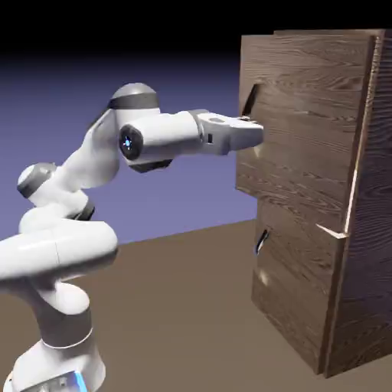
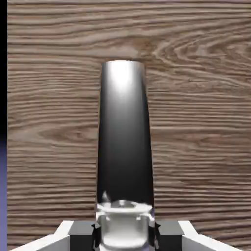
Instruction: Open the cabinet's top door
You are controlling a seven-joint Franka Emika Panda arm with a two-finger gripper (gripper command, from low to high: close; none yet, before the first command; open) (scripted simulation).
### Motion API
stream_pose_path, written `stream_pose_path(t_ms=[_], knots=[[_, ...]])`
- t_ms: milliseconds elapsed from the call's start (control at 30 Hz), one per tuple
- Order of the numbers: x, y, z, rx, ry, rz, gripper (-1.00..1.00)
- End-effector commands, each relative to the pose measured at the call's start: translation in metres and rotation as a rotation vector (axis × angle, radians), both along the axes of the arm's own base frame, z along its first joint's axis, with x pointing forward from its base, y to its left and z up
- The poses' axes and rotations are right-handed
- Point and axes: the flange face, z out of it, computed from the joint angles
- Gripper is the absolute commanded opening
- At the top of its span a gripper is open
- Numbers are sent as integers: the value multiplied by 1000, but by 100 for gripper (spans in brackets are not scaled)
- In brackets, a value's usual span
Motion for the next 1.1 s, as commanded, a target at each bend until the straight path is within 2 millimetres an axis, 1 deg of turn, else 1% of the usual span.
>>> stream_pose_path(t_ms=[0,267,567,833,1067], knots=[[-5,-5,0,0,0,23,-100],[-35,-47,0,0,0,208,-100],[-60,-103,0,0,0,424,-100],[-72,-157,0,0,0,623,-100],[-74,-206,0,0,0,797,-100]])
